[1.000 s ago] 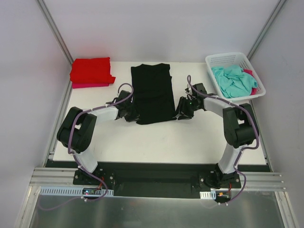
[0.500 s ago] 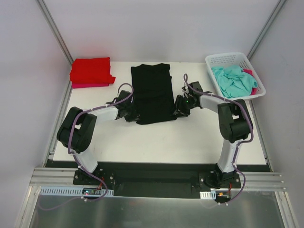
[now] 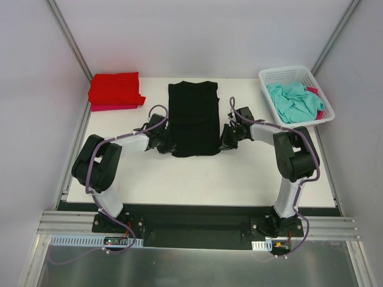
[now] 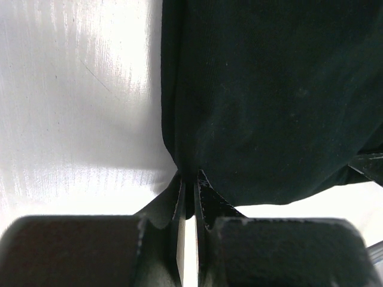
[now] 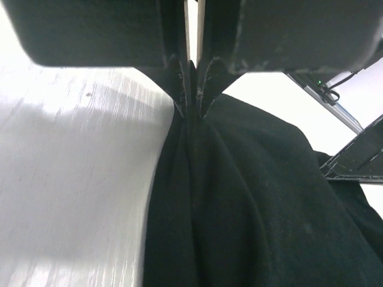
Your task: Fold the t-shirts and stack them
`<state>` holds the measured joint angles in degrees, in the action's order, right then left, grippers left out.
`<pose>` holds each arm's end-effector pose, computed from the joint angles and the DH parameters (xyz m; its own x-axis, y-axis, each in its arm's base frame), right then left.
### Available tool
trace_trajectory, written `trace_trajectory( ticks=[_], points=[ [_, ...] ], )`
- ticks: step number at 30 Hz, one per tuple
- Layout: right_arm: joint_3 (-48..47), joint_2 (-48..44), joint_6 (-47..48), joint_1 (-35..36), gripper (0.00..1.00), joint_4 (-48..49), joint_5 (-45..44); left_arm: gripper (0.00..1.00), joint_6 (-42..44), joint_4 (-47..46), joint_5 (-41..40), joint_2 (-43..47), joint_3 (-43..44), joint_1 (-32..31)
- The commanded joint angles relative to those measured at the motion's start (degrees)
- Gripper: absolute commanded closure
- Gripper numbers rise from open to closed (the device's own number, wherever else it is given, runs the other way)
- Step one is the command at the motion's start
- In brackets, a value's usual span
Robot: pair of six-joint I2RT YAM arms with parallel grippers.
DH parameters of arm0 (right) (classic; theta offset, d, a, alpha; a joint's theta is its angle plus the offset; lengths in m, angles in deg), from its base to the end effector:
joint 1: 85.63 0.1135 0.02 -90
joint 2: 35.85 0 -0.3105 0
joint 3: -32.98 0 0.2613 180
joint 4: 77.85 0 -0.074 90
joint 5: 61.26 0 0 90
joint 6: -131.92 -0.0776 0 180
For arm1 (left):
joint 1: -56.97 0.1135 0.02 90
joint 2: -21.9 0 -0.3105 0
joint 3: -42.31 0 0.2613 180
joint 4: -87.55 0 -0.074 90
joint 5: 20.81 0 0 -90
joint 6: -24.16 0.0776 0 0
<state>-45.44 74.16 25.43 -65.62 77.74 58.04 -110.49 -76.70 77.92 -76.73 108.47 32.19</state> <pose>0.3892 0.1822 0.1509 -0.9046 -0.0660 -0.4210 -0.3116 0.7765 0.5478 0.3468 -0.1731 0.1678 -0.8373 -0.3785 -0.3945 -0.1158 0.8279 -0.5488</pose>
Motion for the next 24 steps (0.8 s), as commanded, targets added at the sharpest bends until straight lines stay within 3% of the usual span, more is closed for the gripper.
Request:
trace_trajectory(
  ticks=[1, 10, 18, 24],
  points=[
    [2.1, -6.4, 1.1, 0.7, 0.99, -3.4, -0.1, 1.00, -1.1, 1.6, 1.1, 3.2, -2.4, -1.0],
    [12.7, -18.3, 0.9, 4.1, 0.99, -5.7, -3.0, 1.00, -3.9, 9.7, -0.7, 16.4, -9.5, -6.1],
    [24.2, -33.4, -4.5, 14.3, 0.99, -7.0, -10.7, 1.00, -7.6, 17.5, -5.6, 31.5, -13.2, -9.9],
    [25.9, -46.7, -8.4, 22.5, 0.99, -13.0, -19.9, 1.00, -12.0, 24.0, -10.3, 41.1, -13.9, -15.4]
  ],
)
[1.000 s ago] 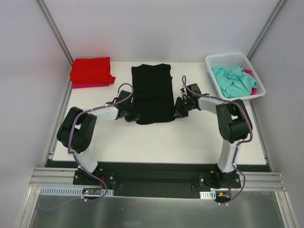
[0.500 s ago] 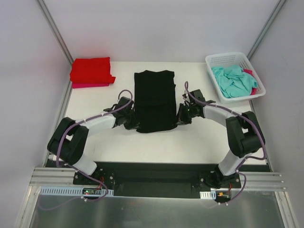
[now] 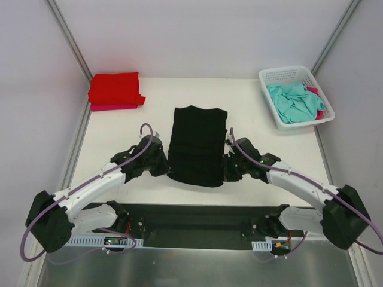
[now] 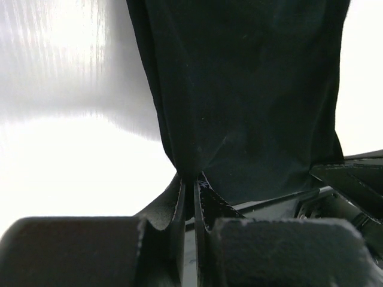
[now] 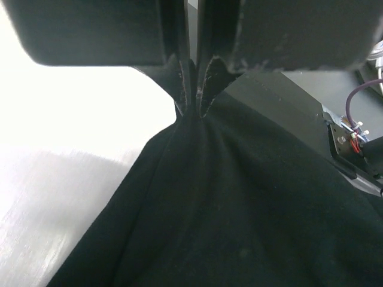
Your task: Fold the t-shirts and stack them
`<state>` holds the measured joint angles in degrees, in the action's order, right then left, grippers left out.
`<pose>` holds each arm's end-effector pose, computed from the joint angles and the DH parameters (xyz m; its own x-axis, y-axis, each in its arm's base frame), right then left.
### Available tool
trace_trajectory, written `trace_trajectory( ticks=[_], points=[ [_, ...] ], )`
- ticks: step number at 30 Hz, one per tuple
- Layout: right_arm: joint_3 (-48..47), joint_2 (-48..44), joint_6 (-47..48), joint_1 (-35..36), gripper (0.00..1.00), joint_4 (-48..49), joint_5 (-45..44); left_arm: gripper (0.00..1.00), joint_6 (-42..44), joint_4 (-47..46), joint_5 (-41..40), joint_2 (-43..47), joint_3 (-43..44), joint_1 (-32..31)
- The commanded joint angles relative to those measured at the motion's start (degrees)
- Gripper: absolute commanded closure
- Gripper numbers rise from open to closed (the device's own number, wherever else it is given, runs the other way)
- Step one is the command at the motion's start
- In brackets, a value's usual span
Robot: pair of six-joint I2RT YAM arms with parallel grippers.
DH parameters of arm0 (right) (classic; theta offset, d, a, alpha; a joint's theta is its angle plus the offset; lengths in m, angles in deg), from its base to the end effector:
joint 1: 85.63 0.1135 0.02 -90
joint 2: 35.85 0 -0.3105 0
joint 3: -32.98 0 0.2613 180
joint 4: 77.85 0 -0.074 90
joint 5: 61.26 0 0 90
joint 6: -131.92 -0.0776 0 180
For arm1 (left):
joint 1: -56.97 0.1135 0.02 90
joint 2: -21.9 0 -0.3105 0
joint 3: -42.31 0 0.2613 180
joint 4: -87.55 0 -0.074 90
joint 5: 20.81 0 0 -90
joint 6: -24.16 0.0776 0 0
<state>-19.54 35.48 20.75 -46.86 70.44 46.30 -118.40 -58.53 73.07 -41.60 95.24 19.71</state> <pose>0.1896 0.1823 0.2092 -0.8308 -0.2256 -0.5088 -0.4789 0.7557 0.4468 0.1929 -0.1533 0.2373 -0.8492 -0.3493 -0.3960 -0.0523 0.8018 -0.5952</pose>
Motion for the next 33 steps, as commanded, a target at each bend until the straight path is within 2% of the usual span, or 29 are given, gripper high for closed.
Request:
trace_trajectory(
  ticks=[1, 9, 15, 21, 26, 33],
  points=[
    [-0.6, -9.9, -4.3, 4.4, 0.99, -8.2, -9.3, 1.00, -4.6, 6.6, -6.5, 7.1, -0.7, -3.5],
    [-5.7, -22.2, -4.6, 6.7, 0.99, -19.4, -19.7, 1.00, -8.0, 15.5, -11.3, 13.0, 4.8, -8.4],
    [-10.5, -21.6, -2.4, 6.6, 0.99, -21.9, -24.5, 1.00, -5.7, 17.8, -16.7, 11.3, 12.7, -8.4],
    [-18.0, -13.4, 2.4, 6.2, 0.99, -21.0, -29.0, 1.00, -2.2, 17.7, -21.2, 0.6, 20.7, -8.2],
    [-23.2, -4.4, 6.0, 2.5, 0.99, -18.7, -29.1, 1.00, 1.0, 17.8, -21.6, -8.8, 27.7, -6.8],
    [-30.4, 7.0, 10.1, -5.7, 0.99, -15.3, -24.9, 1.00, 4.0, 17.3, -18.2, -15.8, 32.3, 0.4]
  ],
)
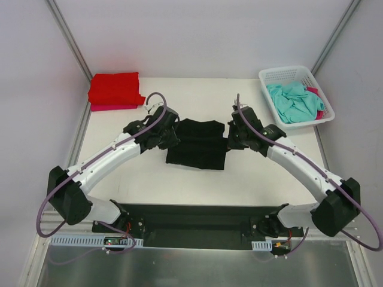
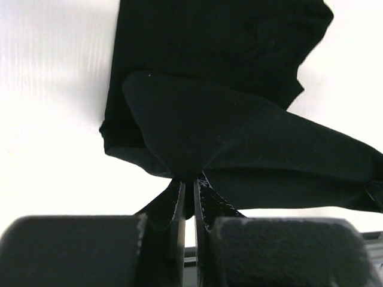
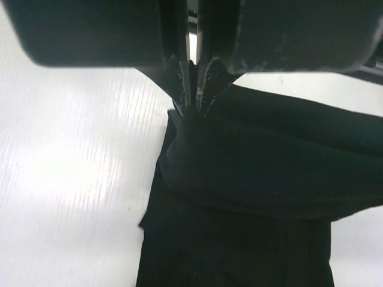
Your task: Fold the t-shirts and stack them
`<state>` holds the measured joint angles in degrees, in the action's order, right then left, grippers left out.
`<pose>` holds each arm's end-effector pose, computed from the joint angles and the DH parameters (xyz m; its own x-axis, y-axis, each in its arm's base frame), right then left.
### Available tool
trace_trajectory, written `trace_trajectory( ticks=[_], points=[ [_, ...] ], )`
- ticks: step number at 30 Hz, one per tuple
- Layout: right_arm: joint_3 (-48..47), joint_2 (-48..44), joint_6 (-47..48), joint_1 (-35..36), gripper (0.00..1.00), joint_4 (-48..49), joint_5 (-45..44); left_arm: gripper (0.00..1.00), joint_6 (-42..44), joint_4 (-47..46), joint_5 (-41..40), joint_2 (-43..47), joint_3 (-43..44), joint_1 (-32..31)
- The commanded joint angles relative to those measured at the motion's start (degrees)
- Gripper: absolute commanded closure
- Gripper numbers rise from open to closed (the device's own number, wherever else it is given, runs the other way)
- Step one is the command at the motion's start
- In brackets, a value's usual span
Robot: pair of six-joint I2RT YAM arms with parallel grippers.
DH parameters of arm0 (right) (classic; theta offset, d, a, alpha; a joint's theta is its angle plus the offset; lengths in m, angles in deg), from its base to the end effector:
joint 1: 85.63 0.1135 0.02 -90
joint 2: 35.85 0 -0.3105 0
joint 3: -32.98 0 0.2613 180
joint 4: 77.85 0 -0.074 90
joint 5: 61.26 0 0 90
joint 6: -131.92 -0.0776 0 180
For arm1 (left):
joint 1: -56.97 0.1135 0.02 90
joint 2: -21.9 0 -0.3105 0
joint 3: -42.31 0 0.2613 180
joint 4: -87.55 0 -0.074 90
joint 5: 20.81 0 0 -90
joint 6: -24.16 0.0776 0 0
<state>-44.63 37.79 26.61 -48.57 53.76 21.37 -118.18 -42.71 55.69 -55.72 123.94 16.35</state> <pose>0.2462 0.1735 0.3239 -0.6772 -0.1833 -0.7126 -0.3585 0.9280 0.1020 0.2535 -0.1936 0.3280 -0.7353 -0.3835 -0.5588 -0.1191 0.8848 -0.4505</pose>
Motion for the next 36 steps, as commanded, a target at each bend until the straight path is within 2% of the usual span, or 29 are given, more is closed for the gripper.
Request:
trace_trajectory(
  ticks=[1, 10, 18, 25, 33, 34, 36],
  points=[
    [-6.1, 5.9, 4.7, -4.6, 0.99, 1.5, 1.8, 1.00, 4.8, 1.4, -0.5, -2.7, 4.3, 5.4],
    [-14.5, 18.2, 5.8, -7.1, 0.99, 3.4, 5.9, 1.00, 8.8, -0.3, 2.7, -9.3, 7.4, 10.8],
    [-18.0, 23.3, 7.6, -10.3, 0.99, 3.6, 6.9, 1.00, 11.5, -2.5, 5.3, -18.5, 12.6, 13.2],
    [-21.4, 28.8, 9.1, -14.3, 0.99, 4.3, 9.1, 1.00, 14.6, -3.4, 7.2, -29.7, 23.8, 15.7],
    [-34.9, 42.4, 12.9, -16.8, 0.99, 6.7, 11.2, 1.00, 17.5, -4.0, 9.4, -44.6, 38.9, 20.5],
    [-35.9, 43.4, 13.6, -16.8, 0.96, 7.3, 11.0, 1.00, 17.8, -5.4, 9.6, -47.2, 41.0, 20.9],
    [-37.3, 46.4, 15.0, -16.9, 0.68, 10.1, 10.7, 0.93, 18.9, -8.9, 9.8, -48.8, 41.7, 21.5]
  ],
)
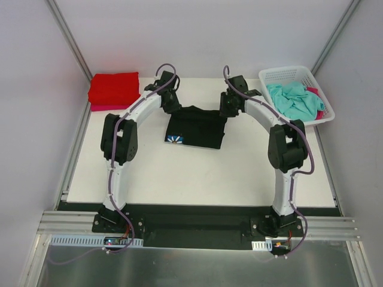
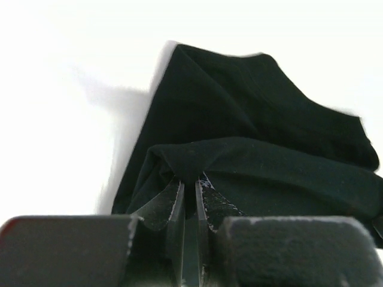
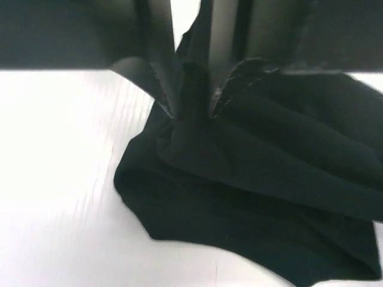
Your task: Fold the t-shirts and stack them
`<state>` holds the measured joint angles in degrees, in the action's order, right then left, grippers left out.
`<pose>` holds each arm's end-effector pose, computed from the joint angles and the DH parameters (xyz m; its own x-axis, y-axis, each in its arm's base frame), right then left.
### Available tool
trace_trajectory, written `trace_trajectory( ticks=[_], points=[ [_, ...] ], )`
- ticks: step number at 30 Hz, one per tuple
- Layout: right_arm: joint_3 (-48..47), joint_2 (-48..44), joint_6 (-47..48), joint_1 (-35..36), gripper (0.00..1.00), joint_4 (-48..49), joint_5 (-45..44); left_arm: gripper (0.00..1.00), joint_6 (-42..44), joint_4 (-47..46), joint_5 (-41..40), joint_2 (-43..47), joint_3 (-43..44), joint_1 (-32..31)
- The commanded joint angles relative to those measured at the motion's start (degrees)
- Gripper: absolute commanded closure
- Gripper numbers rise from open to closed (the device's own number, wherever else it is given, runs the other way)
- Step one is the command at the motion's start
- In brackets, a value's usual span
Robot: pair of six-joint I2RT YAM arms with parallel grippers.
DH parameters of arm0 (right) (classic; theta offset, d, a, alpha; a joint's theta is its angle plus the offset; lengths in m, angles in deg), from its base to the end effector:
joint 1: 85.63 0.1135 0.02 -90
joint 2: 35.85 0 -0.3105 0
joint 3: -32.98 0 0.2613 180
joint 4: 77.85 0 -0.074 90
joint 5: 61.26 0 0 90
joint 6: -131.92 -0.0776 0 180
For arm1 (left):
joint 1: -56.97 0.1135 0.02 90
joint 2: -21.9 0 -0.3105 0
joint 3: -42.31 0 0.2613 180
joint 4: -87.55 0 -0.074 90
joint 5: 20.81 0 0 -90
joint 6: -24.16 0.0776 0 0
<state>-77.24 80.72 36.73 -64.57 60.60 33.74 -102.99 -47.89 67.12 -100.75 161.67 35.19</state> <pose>0.4829 0.1932 0.2500 -0.7269 -0.1833 -0.6618 -0.3482 0.9290 0.1250 0.5119 -0.2015 0.2476 -0.7591 -0.3466 -0.5511 -0.1382 0.9130 -0.3839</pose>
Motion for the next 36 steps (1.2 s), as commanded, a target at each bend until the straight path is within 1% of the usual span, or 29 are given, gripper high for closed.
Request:
trace_trajectory(
  ticks=[1, 2, 3, 4, 5, 6, 7, 8, 11, 14, 17, 18, 19, 20, 21, 23, 24, 26, 28, 29, 30, 31, 32, 33, 34, 36],
  points=[
    [-6.7, 4.4, 4.9, -0.9, 0.64, 3.7, -2.2, 0.73, 4.4, -8.7, -0.4, -4.5, 3.3, 2.6],
    [-7.9, 6.1, 4.8, -0.9, 0.60, 3.3, -2.8, 0.56, 4.7, -10.5, 0.6, -4.9, 3.3, 2.7],
    [-9.1, 6.7, 6.7, -1.1, 0.57, 3.2, -3.1, 0.42, 5.1, -12.3, 1.8, -5.2, 3.4, 3.1],
    [-9.9, 6.9, 6.9, -1.1, 0.54, 3.4, -4.4, 0.33, 5.3, -14.0, 4.1, -5.8, 4.1, 3.1],
    [-9.8, 6.8, 7.4, -1.1, 0.53, 5.3, -4.6, 0.16, 5.7, -16.2, 4.4, -6.1, 4.7, 3.1],
    [-9.5, 6.5, 7.9, -1.1, 0.53, 6.3, -4.6, 0.11, 7.2, -17.0, 5.3, -6.5, 5.4, 3.1],
    [-9.3, 6.1, 9.0, -1.1, 0.51, 7.0, -7.1, 0.08, 7.7, -17.3, 5.4, -7.2, 7.4, 3.1],
    [-8.6, 5.8, 9.5, -1.1, 0.47, 8.1, -7.3, 0.01, 8.1, -17.3, 5.5, -7.3, 8.1, 3.1],
    [-7.1, 3.1, 10.8, -1.2, 0.46, 9.1, -6.6, 0.01, 9.8, -17.3, 4.0, -4.5, 7.2, 3.2],
    [-5.1, 0.1, 11.5, -1.0, 0.45, 10.1, -6.5, 0.01, 11.6, -17.6, 2.3, 0.7, 2.9, 3.1],
    [-2.8, -3.9, 11.5, -0.6, 0.44, 12.2, -5.4, 0.01, 12.9, -18.0, -0.3, 7.8, -3.9, 3.0],
    [-2.0, -4.9, 11.3, -0.2, 0.43, 12.5, -5.5, 0.01, 12.5, -18.3, -1.0, 9.8, -8.5, 2.9],
    [-1.8, -5.9, 11.3, -0.1, 0.43, 12.5, -3.4, 0.01, 12.3, -18.5, -1.3, 13.8, -10.9, 2.8],
    [-1.7, -6.4, 11.4, 0.6, 0.43, 12.5, -3.3, 0.01, 11.8, -18.6, -2.0, 15.9, -13.3, 2.5],
    [-1.3, -6.8, 11.5, 0.9, 0.43, 12.7, -3.4, 0.01, 11.1, -18.8, -3.0, 20.0, -18.1, 2.3],
    [-1.2, -7.2, 12.0, 2.0, 0.42, 12.9, -2.8, 0.01, 10.5, -19.7, -3.4, 23.9, -22.7, 1.4],
    [-1.1, -7.2, 12.4, 2.3, 0.42, 13.0, -3.0, 0.01, 10.1, -19.8, -4.0, 27.3, -26.5, 1.0],
    [-1.1, -6.6, 12.8, 3.0, 0.41, 13.7, -1.9, 0.01, 7.9, -19.8, -4.4, 30.4, -29.9, 0.1],
    [-1.7, -5.6, 12.8, 3.2, 0.43, 14.7, 1.2, 0.01, 5.5, -20.9, -4.5, 34.4, -35.0, -0.9],
    [-2.3, -3.7, 12.8, 3.3, 0.45, 14.9, 2.7, 0.01, 3.9, -21.6, -5.0, 35.5, -36.7, -1.5],
    [-3.2, -2.4, 11.7, 3.3, 0.52, 14.8, 5.4, 0.01, 2.8, -22.2, -5.5, 36.8, -39.8, -2.8],
    [-6.5, -1.2, 11.1, 3.2, 0.59, 13.3, 6.5, 0.01, 1.8, -23.7, -5.1, 37.2, -41.1, -3.2],
    [-7.9, 1.6, 10.6, 3.3, 0.67, 12.5, 7.6, 0.01, 0.6, -24.0, -5.1, 37.6, -43.0, -3.5],
    [-9.2, 2.6, 9.4, 3.3, 0.83, 12.0, 9.6, 0.01, 0.1, -24.0, -5.2, 37.6, -43.6, -4.1],
    [-10.8, 3.6, 9.1, 3.4, 0.88, 11.3, 10.5, 0.01, -0.4, -24.0, -5.6, 37.7, -44.1, -4.1],
    [-11.9, 5.2, 8.4, 3.6, 0.92, 10.9, 12.4, 0.01, -1.0, -23.9, -6.7, 38.9, -46.2, -4.1]
  ],
)
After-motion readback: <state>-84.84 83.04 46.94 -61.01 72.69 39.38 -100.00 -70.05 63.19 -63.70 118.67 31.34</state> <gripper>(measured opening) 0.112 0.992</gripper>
